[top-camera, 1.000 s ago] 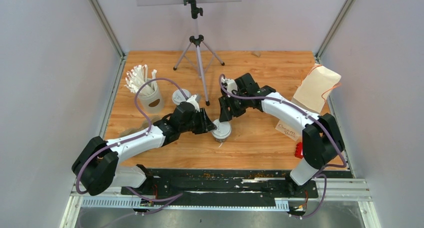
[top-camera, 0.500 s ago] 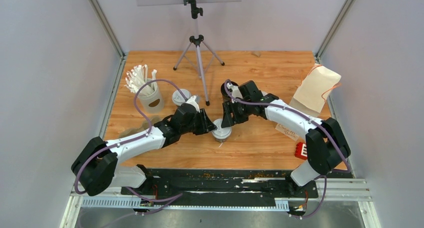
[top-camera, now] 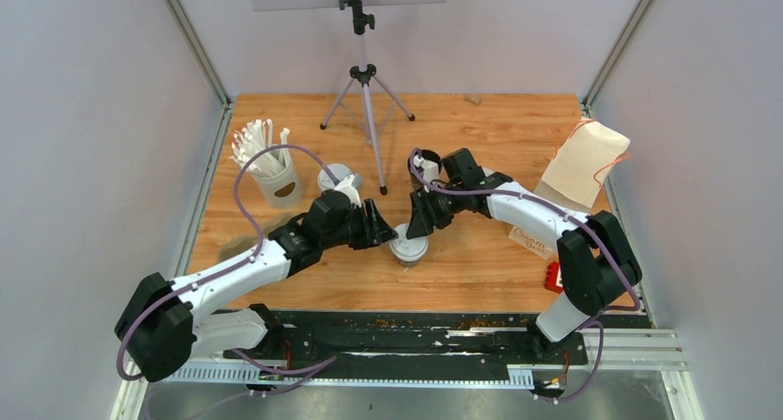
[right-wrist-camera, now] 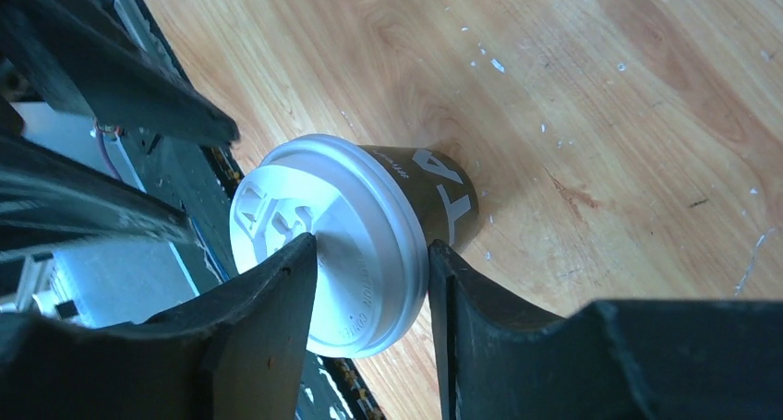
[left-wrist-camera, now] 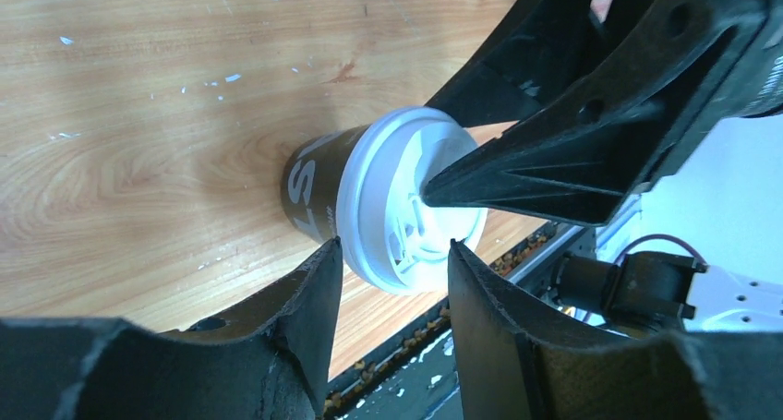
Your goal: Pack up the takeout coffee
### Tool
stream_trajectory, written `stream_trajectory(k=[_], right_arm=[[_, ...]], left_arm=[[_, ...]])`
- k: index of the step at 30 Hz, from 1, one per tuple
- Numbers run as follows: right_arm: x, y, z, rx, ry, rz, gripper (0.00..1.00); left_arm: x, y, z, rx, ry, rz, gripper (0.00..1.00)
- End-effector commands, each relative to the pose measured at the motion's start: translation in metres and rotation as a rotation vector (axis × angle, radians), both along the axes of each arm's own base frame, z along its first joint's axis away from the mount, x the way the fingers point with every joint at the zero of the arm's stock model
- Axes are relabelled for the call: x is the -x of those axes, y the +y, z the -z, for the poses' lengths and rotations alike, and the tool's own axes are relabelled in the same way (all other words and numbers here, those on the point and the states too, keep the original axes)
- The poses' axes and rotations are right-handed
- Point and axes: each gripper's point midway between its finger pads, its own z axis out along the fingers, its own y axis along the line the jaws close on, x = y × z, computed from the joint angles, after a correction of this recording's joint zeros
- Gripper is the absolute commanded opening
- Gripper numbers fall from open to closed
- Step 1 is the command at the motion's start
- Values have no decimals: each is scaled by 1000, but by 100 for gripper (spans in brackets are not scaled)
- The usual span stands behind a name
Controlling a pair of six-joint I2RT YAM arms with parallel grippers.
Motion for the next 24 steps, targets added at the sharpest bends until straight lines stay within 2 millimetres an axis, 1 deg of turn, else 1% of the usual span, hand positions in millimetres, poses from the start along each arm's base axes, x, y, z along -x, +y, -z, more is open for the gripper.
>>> stream_trajectory(k=[1, 4, 8, 9, 11, 14, 19, 24], right_arm=[[9, -3, 9, -9, -51, -131, 46], [11, -4, 11, -14, -83, -176, 46], [11, -1, 11, -38, -108, -215, 46], [12, 0, 10, -52, -115, -224, 46], [13, 2, 5, -78, -138, -238, 46], [11, 1, 4, -76, -168, -241, 46], [9, 0, 6, -64, -177, -240, 46], [8, -2, 8, -49, -178, -231, 46]], left_arm=[[-3, 10, -24, 41, -54, 25, 53], [-3, 19, -25, 51, -74, 47, 53], [0, 21, -27, 101, -89, 100, 50], [-2, 17, -32, 129, -116, 120, 50], [1, 10, -34, 178, -132, 174, 50], [8, 1, -29, 198, -136, 262, 50], [13, -6, -15, 244, -119, 310, 51], [17, -4, 3, 229, -85, 307, 51]])
